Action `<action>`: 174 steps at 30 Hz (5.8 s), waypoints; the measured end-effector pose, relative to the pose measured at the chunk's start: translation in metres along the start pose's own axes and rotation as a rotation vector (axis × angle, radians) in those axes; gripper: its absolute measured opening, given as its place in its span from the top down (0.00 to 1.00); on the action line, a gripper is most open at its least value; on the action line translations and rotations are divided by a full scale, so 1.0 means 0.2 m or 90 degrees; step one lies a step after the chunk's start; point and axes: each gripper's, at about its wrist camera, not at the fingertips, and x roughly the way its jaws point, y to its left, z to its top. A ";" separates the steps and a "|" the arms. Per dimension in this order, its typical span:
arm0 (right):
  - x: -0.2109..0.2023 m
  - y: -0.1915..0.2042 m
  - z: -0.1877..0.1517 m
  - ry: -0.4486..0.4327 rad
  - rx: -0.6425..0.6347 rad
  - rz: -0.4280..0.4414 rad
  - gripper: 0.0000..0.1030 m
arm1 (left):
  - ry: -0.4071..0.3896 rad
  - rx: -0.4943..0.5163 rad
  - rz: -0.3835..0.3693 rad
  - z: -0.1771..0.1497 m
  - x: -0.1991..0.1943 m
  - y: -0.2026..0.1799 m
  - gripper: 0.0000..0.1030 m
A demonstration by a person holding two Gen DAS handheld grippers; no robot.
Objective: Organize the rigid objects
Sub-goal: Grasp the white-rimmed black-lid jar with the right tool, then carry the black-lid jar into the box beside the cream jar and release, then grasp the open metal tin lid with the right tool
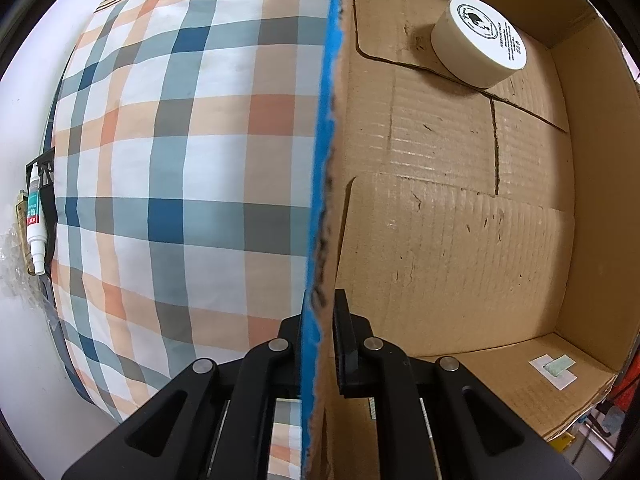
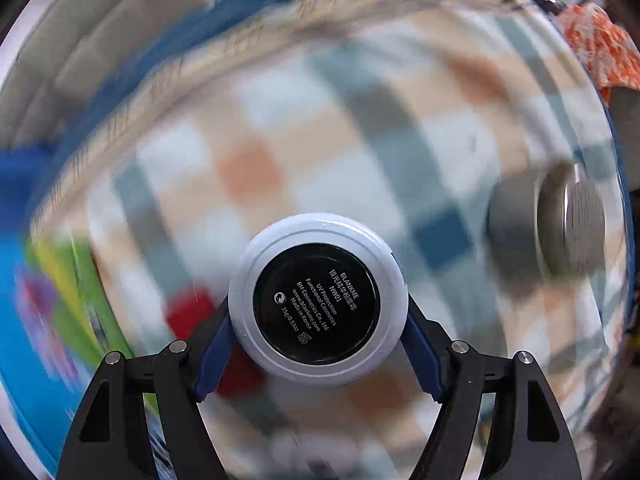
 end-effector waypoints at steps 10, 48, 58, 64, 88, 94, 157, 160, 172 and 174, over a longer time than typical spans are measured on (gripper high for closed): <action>0.06 -0.06 -0.20 0.031 0.005 0.014 0.23 | -0.003 -0.006 -0.015 0.00 0.00 0.00 0.95; -0.83 0.50 -0.54 -0.089 -0.167 0.155 0.25 | -0.007 -0.018 -0.044 -0.03 0.01 0.07 0.96; -0.70 0.88 -0.54 -0.066 -0.199 0.133 0.25 | -0.004 -0.013 -0.042 -0.01 0.01 0.05 0.96; -0.55 0.96 -0.53 -0.046 -0.206 0.105 0.25 | -0.003 -0.011 -0.043 0.00 0.01 0.06 0.96; -0.27 1.09 -0.41 -0.004 -0.195 0.010 0.19 | -0.003 -0.007 -0.043 0.00 0.00 0.08 0.96; -0.28 1.09 -0.43 -0.009 -0.199 0.008 0.08 | -0.003 -0.004 -0.041 -0.01 0.01 0.07 0.96; -0.56 -0.52 -0.75 -0.091 0.154 0.044 0.00 | 0.000 0.004 -0.021 0.01 -0.01 -0.01 0.96; -0.43 -0.74 -0.70 -0.086 0.226 0.024 0.00 | 0.000 0.006 -0.019 0.01 -0.01 -0.02 0.96; -0.01 -0.98 -0.57 -0.026 0.295 0.012 0.27 | -0.002 0.004 -0.019 0.00 0.00 -0.02 0.96; 0.01 -0.97 -0.56 -0.025 0.289 -0.001 0.29 | -0.003 0.003 -0.021 0.00 0.00 -0.02 0.96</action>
